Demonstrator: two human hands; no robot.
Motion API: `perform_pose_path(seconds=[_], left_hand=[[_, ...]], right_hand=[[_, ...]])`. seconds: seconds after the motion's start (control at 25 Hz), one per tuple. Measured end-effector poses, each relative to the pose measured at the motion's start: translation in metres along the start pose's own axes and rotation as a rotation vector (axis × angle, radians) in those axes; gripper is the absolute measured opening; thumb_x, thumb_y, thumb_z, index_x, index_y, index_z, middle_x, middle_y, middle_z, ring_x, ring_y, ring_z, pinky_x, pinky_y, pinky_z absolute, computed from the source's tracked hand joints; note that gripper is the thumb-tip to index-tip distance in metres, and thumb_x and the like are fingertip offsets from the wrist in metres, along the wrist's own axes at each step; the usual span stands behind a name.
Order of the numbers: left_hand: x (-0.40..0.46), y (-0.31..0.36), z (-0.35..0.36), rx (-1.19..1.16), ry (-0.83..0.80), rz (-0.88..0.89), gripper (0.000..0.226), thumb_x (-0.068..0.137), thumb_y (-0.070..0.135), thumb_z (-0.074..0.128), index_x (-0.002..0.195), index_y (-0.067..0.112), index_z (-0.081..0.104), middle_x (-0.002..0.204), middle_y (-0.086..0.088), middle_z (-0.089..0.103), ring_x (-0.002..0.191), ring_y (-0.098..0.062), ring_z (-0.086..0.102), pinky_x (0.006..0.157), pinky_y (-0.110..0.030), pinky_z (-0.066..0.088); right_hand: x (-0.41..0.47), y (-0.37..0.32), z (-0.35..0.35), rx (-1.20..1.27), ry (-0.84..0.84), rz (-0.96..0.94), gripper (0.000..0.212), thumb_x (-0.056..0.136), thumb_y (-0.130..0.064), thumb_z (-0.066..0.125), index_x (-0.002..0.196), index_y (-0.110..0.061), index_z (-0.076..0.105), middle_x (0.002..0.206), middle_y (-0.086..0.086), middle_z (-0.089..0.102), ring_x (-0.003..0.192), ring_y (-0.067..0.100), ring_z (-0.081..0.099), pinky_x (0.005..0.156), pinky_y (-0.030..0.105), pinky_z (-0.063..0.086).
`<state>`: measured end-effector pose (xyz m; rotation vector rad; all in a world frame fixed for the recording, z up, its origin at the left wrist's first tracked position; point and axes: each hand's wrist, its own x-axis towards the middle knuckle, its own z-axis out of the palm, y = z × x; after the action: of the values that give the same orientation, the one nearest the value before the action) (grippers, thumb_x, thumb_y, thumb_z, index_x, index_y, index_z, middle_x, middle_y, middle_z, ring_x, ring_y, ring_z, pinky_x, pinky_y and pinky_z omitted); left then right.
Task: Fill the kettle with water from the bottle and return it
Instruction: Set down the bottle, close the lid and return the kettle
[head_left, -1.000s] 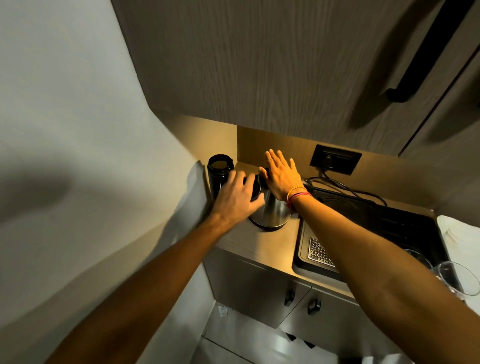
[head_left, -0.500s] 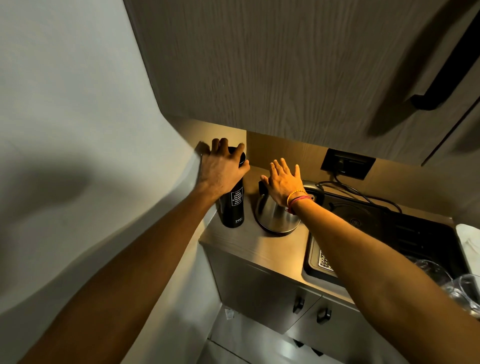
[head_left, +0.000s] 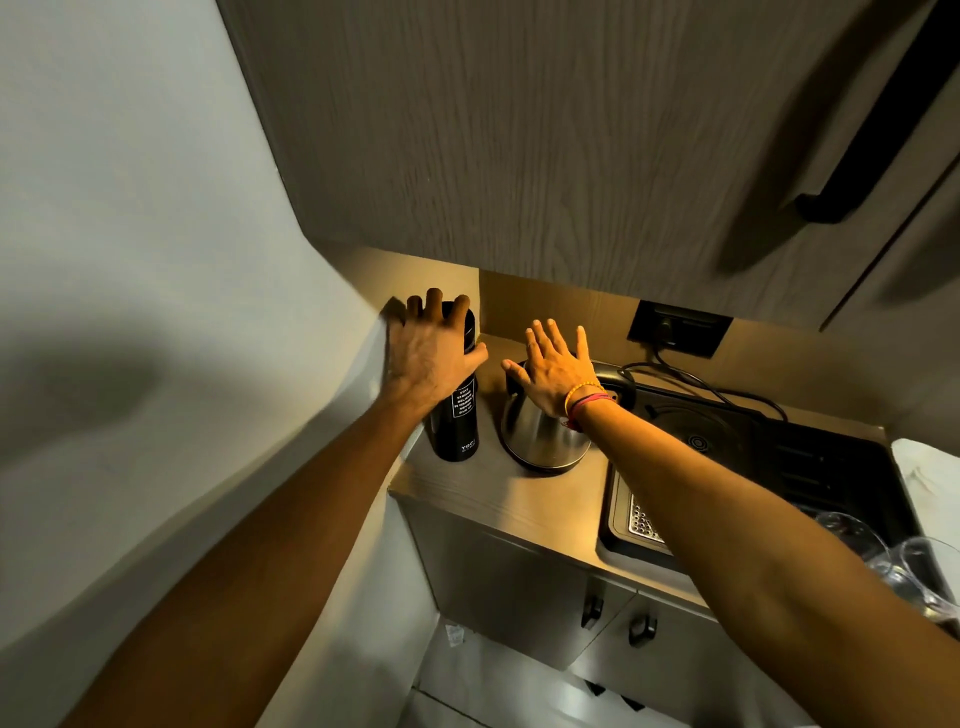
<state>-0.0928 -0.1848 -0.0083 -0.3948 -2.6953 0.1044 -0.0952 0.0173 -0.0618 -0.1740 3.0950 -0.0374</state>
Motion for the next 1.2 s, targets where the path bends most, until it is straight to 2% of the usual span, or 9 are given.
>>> perform_pose_path(seconds=[0.2, 0.28, 0.4, 0.52, 0.68, 0.84, 0.92, 1.0, 1.2], left_hand=[[0.0, 0.002, -0.014, 0.015, -0.133, -0.034, 0.096, 0.076, 0.083, 0.042, 0.148, 0.02, 0.034, 0.144, -0.02, 0.047, 0.128, -0.044, 0.049, 0.104, -0.059, 0.04], [0.003, 0.013, -0.025, 0.032, -0.036, -0.017, 0.103, 0.076, 0.083, 0.044, 0.154, 0.018, 0.029, 0.153, -0.022, 0.039, 0.138, -0.046, 0.041, 0.107, -0.06, 0.038], [0.012, 0.056, -0.029, -0.151, 0.157, 0.26, 0.095, 0.075, 0.063, 0.067, 0.149, 0.011, 0.037, 0.143, -0.018, 0.045, 0.124, -0.038, 0.052, 0.095, -0.046, 0.054], [0.021, 0.098, -0.02, -0.427, -0.29, 0.242, 0.105, 0.068, 0.044, 0.086, 0.151, 0.009, 0.032, 0.141, -0.014, 0.044, 0.126, -0.034, 0.05, 0.09, -0.042, 0.053], [0.024, 0.106, 0.016, -0.359, -0.657, 0.077, 0.123, 0.052, 0.044, 0.098, 0.149, 0.008, 0.031, 0.15, -0.019, 0.04, 0.142, -0.039, 0.038, 0.111, -0.053, 0.04], [0.021, 0.102, 0.035, -0.415, -0.592, 0.033, 0.123, 0.043, 0.051, 0.098, 0.142, 0.009, 0.039, 0.145, -0.018, 0.05, 0.137, -0.039, 0.045, 0.112, -0.053, 0.038], [0.022, 0.102, 0.035, -0.386, -0.544, 0.069, 0.122, 0.04, 0.06, 0.095, 0.139, 0.01, 0.043, 0.142, -0.016, 0.054, 0.135, -0.037, 0.047, 0.115, -0.053, 0.035], [0.024, 0.103, 0.032, -0.395, -0.523, 0.087, 0.123, 0.039, 0.064, 0.093, 0.137, 0.01, 0.045, 0.14, -0.015, 0.056, 0.134, -0.037, 0.048, 0.115, -0.052, 0.034], [0.035, 0.131, 0.006, -0.423, -0.446, 0.143, 0.118, 0.037, 0.064, 0.093, 0.132, 0.01, 0.049, 0.136, -0.013, 0.056, 0.13, -0.034, 0.048, 0.11, -0.047, 0.039]], right_hand=[[-0.017, 0.043, -0.018, 0.2, 0.04, 0.009, 0.081, 0.092, -0.067, 0.013, 0.154, -0.016, 0.015, 0.164, 0.004, 0.014, 0.152, 0.024, 0.006, 0.122, 0.054, 0.005], [-0.028, 0.065, -0.022, 0.287, 0.021, 0.07, 0.083, 0.09, -0.07, 0.021, 0.153, -0.015, 0.02, 0.161, 0.008, 0.025, 0.149, 0.028, 0.02, 0.121, 0.054, 0.016], [-0.044, 0.086, -0.025, 0.402, -0.105, 0.061, 0.085, 0.084, -0.073, 0.039, 0.147, -0.016, 0.031, 0.151, 0.013, 0.04, 0.135, 0.032, 0.043, 0.111, 0.049, 0.036], [-0.05, 0.085, -0.026, 0.343, -0.203, 0.003, 0.071, 0.077, -0.055, 0.066, 0.126, -0.008, 0.046, 0.13, 0.017, 0.053, 0.112, 0.033, 0.055, 0.093, 0.043, 0.046], [-0.041, 0.081, -0.024, 0.299, -0.144, 0.031, 0.04, 0.084, -0.026, 0.068, 0.11, -0.003, 0.048, 0.117, 0.021, 0.058, 0.104, 0.035, 0.058, 0.082, 0.039, 0.044], [-0.044, 0.08, -0.024, 0.315, -0.097, 0.032, 0.03, 0.088, -0.016, 0.063, 0.111, -0.001, 0.05, 0.115, 0.02, 0.059, 0.103, 0.034, 0.058, 0.086, 0.041, 0.046], [-0.054, 0.08, -0.029, 0.379, -0.052, 0.025, 0.016, 0.09, -0.013, 0.059, 0.1, -0.006, 0.049, 0.091, 0.008, 0.057, 0.08, 0.021, 0.055, 0.071, 0.028, 0.044], [-0.067, 0.086, -0.033, 0.446, -0.021, 0.024, 0.012, 0.092, -0.012, 0.053, 0.088, -0.01, 0.042, 0.07, -0.005, 0.038, 0.059, 0.007, 0.032, 0.054, 0.018, 0.028], [-0.1, 0.124, -0.047, 0.488, 0.044, 0.119, 0.018, 0.092, -0.009, 0.051, 0.077, -0.014, 0.042, 0.071, -0.001, 0.04, 0.058, 0.008, 0.032, 0.053, 0.021, 0.032]])
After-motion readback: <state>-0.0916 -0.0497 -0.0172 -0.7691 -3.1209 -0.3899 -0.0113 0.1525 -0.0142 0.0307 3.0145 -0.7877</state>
